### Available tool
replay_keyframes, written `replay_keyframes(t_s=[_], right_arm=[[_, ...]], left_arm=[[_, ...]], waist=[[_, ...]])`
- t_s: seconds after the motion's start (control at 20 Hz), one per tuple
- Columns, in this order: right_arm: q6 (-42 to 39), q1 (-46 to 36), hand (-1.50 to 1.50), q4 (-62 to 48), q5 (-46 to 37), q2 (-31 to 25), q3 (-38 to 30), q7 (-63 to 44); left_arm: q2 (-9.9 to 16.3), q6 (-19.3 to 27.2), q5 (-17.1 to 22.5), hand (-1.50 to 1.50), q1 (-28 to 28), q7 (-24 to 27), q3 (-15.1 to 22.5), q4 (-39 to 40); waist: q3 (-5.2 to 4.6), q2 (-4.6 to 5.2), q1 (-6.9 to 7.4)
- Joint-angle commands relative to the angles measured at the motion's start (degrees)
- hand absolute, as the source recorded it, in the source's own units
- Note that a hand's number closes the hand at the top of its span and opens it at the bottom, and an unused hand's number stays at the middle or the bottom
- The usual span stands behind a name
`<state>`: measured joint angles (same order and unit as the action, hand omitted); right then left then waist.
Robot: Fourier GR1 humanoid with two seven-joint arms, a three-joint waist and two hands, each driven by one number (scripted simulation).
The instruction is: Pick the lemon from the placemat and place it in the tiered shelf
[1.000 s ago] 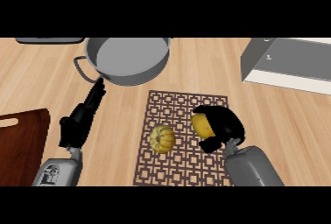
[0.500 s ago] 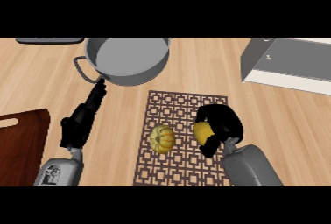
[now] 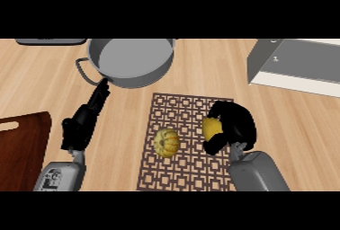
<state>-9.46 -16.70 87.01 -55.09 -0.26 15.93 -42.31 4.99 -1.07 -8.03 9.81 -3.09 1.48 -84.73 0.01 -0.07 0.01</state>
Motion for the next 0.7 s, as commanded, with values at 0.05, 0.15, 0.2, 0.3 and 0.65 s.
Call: replay_keyframes(t_s=[0.05, 0.15, 0.2, 0.3, 0.65], right_arm=[[8.1, -0.8, 1.5, 8.3, 4.3, 0.2, 1.4, -4.1], [13.5, -2.4, 1.5, 9.0, 7.1, 0.3, 0.9, -3.1], [16.5, -0.7, 1.5, 11.8, 6.8, 0.3, 2.6, -4.1], [14.2, -2.8, 1.5, 17.4, 5.8, 0.3, 2.5, -7.5], [8.1, -3.5, 1.5, 32.4, -2.9, -0.8, 1.2, -16.0]], left_arm=[[0.1, 0.3, -0.6, 0.0, -0.3, 0.2, -0.1, 0.0], [-0.4, 0.1, 0.0, 0.0, -0.3, 0.8, 0.0, 0.4], [0.2, -0.8, -0.1, 0.0, -1.4, 2.6, 0.1, 1.6], [-1.0, 0.1, -0.6, 0.0, -2.9, -1.4, 1.7, -3.5], [-2.1, 1.5, -1.8, 0.0, -0.6, 2.6, 1.1, 3.0]], waist=[[0.01, -0.07, 0.0], [0.03, 0.01, 0.29], [0.01, -0.05, 0.03], [0.01, -0.29, 0.19], [-0.03, -0.07, -0.44]])
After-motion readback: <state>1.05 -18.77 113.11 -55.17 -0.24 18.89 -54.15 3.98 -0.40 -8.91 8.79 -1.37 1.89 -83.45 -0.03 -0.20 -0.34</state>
